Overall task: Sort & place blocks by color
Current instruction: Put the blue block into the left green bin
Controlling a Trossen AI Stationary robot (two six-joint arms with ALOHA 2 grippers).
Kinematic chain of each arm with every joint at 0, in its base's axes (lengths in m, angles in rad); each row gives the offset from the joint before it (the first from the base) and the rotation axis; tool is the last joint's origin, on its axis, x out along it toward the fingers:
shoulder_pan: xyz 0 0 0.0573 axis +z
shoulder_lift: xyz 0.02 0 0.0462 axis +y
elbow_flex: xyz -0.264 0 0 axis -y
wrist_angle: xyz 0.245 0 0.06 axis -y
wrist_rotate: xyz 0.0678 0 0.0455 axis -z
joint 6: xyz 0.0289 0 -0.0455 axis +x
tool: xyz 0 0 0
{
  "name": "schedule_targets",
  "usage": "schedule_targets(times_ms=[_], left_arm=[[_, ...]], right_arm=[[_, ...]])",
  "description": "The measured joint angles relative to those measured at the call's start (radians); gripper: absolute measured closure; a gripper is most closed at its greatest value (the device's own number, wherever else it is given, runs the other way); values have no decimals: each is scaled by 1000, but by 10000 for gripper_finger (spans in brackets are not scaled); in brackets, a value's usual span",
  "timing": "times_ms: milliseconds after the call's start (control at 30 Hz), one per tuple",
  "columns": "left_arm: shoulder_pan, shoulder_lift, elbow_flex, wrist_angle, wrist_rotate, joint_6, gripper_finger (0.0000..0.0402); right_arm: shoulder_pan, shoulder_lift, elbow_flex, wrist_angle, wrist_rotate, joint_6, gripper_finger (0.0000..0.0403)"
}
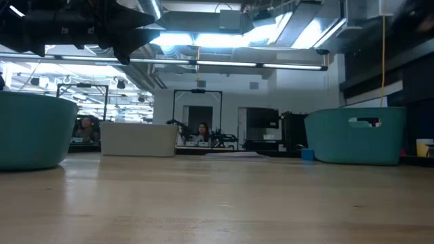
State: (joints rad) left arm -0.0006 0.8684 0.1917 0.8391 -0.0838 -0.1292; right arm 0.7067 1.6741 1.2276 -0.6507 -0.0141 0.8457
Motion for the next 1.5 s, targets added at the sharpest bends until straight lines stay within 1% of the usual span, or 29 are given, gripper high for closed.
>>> schedule_targets(times_ms=[167,267,333,467,733,900,1167,1267,1367,1500], left_arm=[[0,0,0,0,-11,-1,223],[0,0,0,0,-11,-2,223],[0,0,0,0,-11,-2,223],[0,0,0,0,-11,-3,223],[0,0,0,1,-11,-3,223],[0,0,0,1,-11,-3,223],[0,0,0,1,-11,-3,223],[0,0,0,1,-13,-3,223],[0,0,0,1,-37,-10,223],[0,0,0,2,-61,-25,223]], right_arm=[[70,2,-6,-22,108,93,179],[89,24,-8,-33,156,96,179],[95,36,-9,-21,163,93,179],[105,59,-9,-30,156,89,179],[110,61,-9,-19,152,59,179],[109,61,-9,2,116,-4,179],[109,64,-9,-11,116,-83,179],[107,86,-9,-11,79,-113,179],[101,103,-10,-13,56,-136,179],[100,103,-10,-15,54,-150,179]])
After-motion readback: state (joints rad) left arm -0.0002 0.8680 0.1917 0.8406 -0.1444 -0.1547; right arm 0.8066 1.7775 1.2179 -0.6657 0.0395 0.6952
